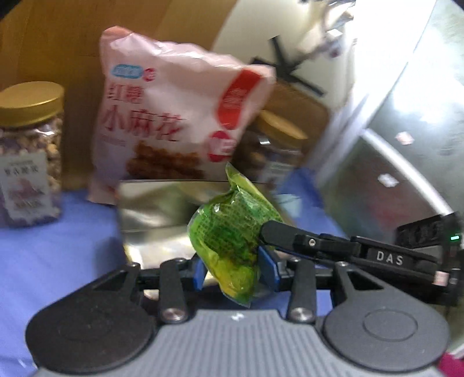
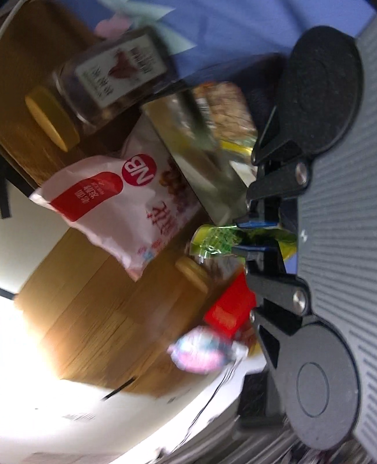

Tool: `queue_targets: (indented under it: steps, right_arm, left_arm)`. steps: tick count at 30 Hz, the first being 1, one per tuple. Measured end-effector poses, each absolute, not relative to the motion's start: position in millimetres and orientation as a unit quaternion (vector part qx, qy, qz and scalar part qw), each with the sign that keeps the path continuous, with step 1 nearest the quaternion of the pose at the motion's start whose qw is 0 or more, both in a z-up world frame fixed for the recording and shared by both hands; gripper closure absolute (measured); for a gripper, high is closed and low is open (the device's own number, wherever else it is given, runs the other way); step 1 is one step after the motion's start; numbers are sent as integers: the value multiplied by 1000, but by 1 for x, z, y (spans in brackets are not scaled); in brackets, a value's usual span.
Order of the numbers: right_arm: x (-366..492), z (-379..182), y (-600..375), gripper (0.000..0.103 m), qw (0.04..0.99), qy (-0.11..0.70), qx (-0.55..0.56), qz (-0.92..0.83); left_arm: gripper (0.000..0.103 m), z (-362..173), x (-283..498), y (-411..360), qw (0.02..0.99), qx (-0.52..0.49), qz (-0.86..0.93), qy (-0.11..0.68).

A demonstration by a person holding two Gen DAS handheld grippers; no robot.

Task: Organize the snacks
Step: 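Carry the candy bag into the tin box and release, then grasp the white yogurt cup with the left gripper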

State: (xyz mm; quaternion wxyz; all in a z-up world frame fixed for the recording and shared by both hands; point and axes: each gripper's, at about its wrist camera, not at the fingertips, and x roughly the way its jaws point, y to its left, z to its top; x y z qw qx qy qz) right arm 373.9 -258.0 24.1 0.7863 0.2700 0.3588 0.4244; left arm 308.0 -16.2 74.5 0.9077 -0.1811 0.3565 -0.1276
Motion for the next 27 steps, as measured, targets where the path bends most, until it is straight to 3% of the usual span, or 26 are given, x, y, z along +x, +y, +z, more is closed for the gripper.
queue_targets:
  steps: [5, 9, 17, 19, 22, 27]
  right_arm:
    - [380, 19, -224, 83, 839, 336, 158, 398]
    - [375, 15, -213, 65, 883, 302, 71, 351]
    - [333, 31, -249, 63, 882, 280, 103, 365]
    - [313, 33, -255, 50, 871, 284, 110, 385]
    - [280, 25, -256, 44, 846, 305, 101, 426]
    - [225, 11, -248, 43, 818, 330, 61, 467]
  left_arm:
    - [56, 58, 330, -13, 915, -142, -79, 370]
    - [53, 56, 333, -14, 930, -97, -38, 352]
    - [47, 75, 273, -11, 937, -111, -60, 325]
    - [45, 76, 247, -6, 937, -121, -69, 319]
    - [45, 69, 214, 0, 930, -137, -82, 330]
    - [45, 51, 170, -3, 918, -142, -101, 357]
